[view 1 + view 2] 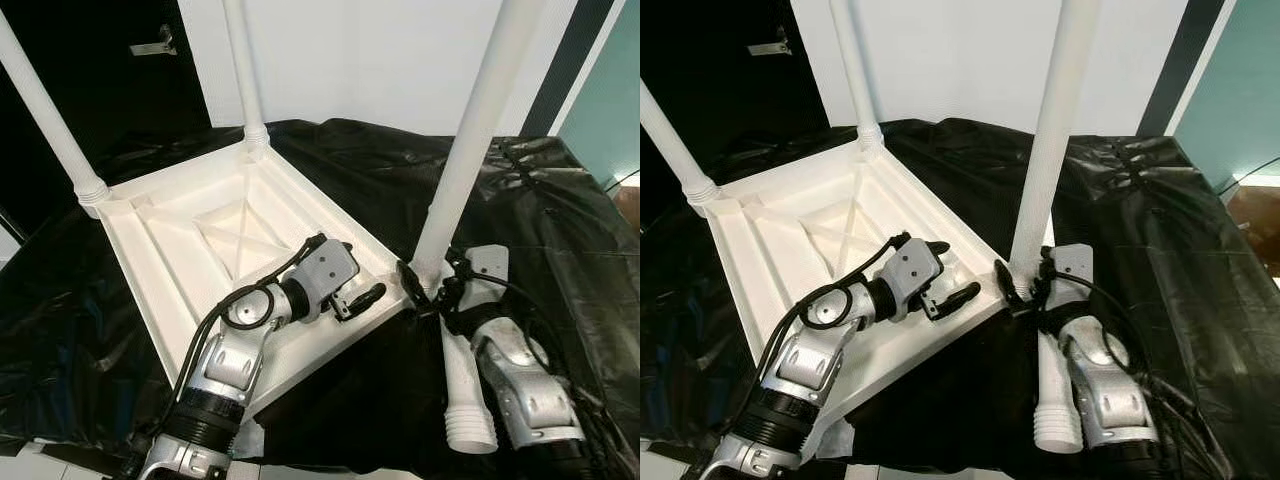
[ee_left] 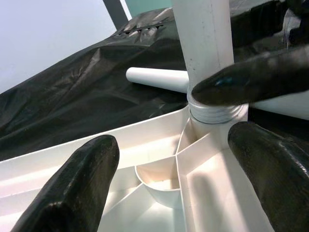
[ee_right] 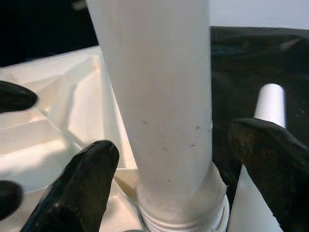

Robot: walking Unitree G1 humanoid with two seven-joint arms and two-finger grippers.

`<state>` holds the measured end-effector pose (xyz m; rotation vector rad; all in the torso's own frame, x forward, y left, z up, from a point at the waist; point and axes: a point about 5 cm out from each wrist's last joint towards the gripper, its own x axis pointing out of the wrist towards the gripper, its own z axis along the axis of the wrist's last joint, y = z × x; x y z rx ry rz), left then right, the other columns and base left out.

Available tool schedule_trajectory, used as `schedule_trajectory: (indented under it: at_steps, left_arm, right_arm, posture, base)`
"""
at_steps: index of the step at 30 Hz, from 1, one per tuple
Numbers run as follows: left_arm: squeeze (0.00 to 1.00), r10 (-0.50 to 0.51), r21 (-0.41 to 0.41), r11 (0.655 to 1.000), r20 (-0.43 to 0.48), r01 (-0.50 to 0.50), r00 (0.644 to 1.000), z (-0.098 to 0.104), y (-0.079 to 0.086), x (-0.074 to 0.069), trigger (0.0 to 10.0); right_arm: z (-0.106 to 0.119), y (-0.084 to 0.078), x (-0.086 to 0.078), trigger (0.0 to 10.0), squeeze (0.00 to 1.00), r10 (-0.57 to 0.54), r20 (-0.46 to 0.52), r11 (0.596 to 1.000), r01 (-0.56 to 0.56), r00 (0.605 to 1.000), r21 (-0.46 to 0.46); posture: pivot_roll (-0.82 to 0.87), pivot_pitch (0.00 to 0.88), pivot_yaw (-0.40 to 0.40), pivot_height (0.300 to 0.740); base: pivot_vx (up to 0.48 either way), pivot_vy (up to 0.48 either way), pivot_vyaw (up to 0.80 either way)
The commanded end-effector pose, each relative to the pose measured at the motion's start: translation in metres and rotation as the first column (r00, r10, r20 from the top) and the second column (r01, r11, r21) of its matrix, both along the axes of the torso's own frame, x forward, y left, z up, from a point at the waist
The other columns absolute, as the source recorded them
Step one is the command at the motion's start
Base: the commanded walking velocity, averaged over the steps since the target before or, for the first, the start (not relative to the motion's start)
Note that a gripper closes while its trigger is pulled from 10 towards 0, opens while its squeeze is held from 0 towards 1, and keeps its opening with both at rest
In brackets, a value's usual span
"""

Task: Building children table

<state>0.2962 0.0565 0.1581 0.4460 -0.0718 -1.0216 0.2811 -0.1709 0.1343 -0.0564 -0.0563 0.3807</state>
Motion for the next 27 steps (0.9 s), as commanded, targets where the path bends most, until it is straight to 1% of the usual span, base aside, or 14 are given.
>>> schedule_trajectory:
  at_steps: [1, 2, 3, 7, 12, 13, 14, 17, 21, 22, 23, 24, 25, 27]
  left_arm:
    - [0.0, 0.088, -0.028, 0.996, 0.025, -0.087, 0.996, 0.003, 0.004, 0.005, 10.0]
    - [0.0, 0.089, -0.028, 0.996, 0.025, -0.088, 0.996, 0.003, 0.004, 0.005, 10.0]
    - [0.0, 0.089, -0.028, 0.996, 0.025, -0.088, 0.996, 0.003, 0.004, 0.005, 10.0]
    - [0.0, 0.094, -0.028, 0.995, 0.029, -0.093, 0.995, 0.004, 0.005, 0.007, 10.0]
    - [0.0, 0.096, -0.028, 0.995, 0.029, -0.095, 0.995, 0.005, 0.005, 0.007, 10.0]
    - [0.0, 0.099, -0.03, 0.995, 0.029, -0.098, 0.995, 0.005, 0.005, 0.008, 10.0]
    - [0.0, 0.099, -0.03, 0.995, 0.029, -0.098, 0.995, 0.005, 0.005, 0.008, 10.0]
    - [0.0, 0.105, -0.032, 0.994, 0.029, -0.104, 0.994, 0.005, 0.006, 0.009, 10.0]
    - [0.0, 0.105, -0.031, 0.994, 0.03, -0.104, 0.994, 0.005, 0.005, 0.009, 10.0]
    - [0.0, 0.105, -0.03, 0.994, 0.031, -0.104, 0.994, 0.005, 0.005, 0.009, 10.0]
    - [0.0, 0.106, -0.03, 0.994, 0.032, -0.105, 0.994, 0.006, 0.005, 0.009, 10.0]
    - [0.0, 0.106, -0.03, 0.994, 0.032, -0.105, 0.994, 0.006, 0.005, 0.009, 10.0]
    - [0.0, 0.107, -0.031, 0.994, 0.034, -0.106, 0.994, 0.006, 0.005, 0.009, 10.0]
    - [0.0, 0.108, -0.031, 0.994, 0.034, -0.107, 0.994, 0.007, 0.005, 0.009, 10.0]
  right_arm:
    - [0.001, -0.002, -0.001, 10.0, 0.0, 0.056, 0.006, 0.998, -0.056, 0.998, 0.0]
    - [0.003, -0.006, 0.0, 10.0, 0.0, 0.098, 0.005, 0.995, -0.098, 0.995, -0.02]
    - [0.003, -0.006, 0.0, 10.0, 0.0, 0.098, 0.005, 0.995, -0.098, 0.995, -0.02]
    - [0.01, -0.018, 0.009, 10.0, 0.0, 0.242, -0.039, 0.966, -0.245, 0.969, -0.086]
    - [0.011, -0.021, 0.014, 10.0, 0.0, 0.267, -0.051, 0.954, -0.271, 0.962, -0.127]
    - [0.012, -0.024, 0.02, 10.0, 0.0, 0.29, -0.069, 0.941, -0.297, 0.955, -0.159]
    - [0.012, -0.024, 0.02, 10.0, 0.0, 0.29, -0.069, 0.941, -0.297, 0.955, -0.159]
    - [0.013, -0.025, 0.037, 10.0, 0.0, 0.364, -0.125, 0.903, -0.383, 0.923, -0.197]
    - [0.012, -0.02, 0.044, 10.0, 0.0, 0.394, -0.141, 0.884, -0.416, 0.908, -0.214]
    - [0.011, -0.018, 0.047, 8.6, 0.0, 0.401, -0.147, 0.877, -0.426, 0.904, -0.221]
    - [0.011, -0.017, 0.049, 1.1, 0.0, 0.408, -0.153, 0.873, -0.434, 0.9, -0.224]
    - [0.011, -0.017, 0.049, 1.1, 0.0, 0.408, -0.153, 0.873, -0.434, 0.9, -0.224]
    - [0.009, -0.015, 0.051, 0.0, 0.0, 0.414, -0.161, 0.869, -0.442, 0.896, -0.222]
    - [0.008, -0.015, 0.052, 0.0, 0.0, 0.416, -0.167, 0.867, -0.445, 0.894, -0.223]
  posture:
    - [-0.05, 0.0, 0.002, 0.74]
    - [-0.05, 0.0, 0.003, 0.74]
    - [-0.05, 0.0, 0.003, 0.74]
    - [-0.05, 0.0, 0.001, 0.74]
    - [-0.04, 0.0, 0.0, 0.74]
    - [-0.04, 0.0, -0.004, 0.74]
    - [-0.04, 0.0, -0.004, 0.74]
    - [-0.03, 0.0, -0.003, 0.74]
    - [-0.03, 0.0, -0.006, 0.74]
    - [-0.02, 0.0, -0.007, 0.74]
    - [-0.02, 0.0, -0.007, 0.74]
    - [-0.02, 0.0, -0.007, 0.74]
    - [-0.02, 0.0, -0.01, 0.74]
    - [-0.01, 0.0, -0.012, 0.74]
  base:
    - [0.0, 0.0, 0.0]
    - [0.0, 0.0, 0.0]
    - [0.0, 0.0, 0.0]
    - [0.0, 0.0, 0.0]
    - [0.0, 0.0, 0.0]
    - [0.0, 0.0, 0.0]
    - [0.0, 0.0, 0.0]
    - [0.0, 0.0, 0.0]
    - [0.0, 0.0, 0.0]
    - [0.0, 0.0, 0.0]
    - [0.0, 0.0, 0.0]
    - [0.0, 0.0, 0.0]
    - [0.0, 0.0, 0.0]
    - [0.0, 0.0, 0.0]
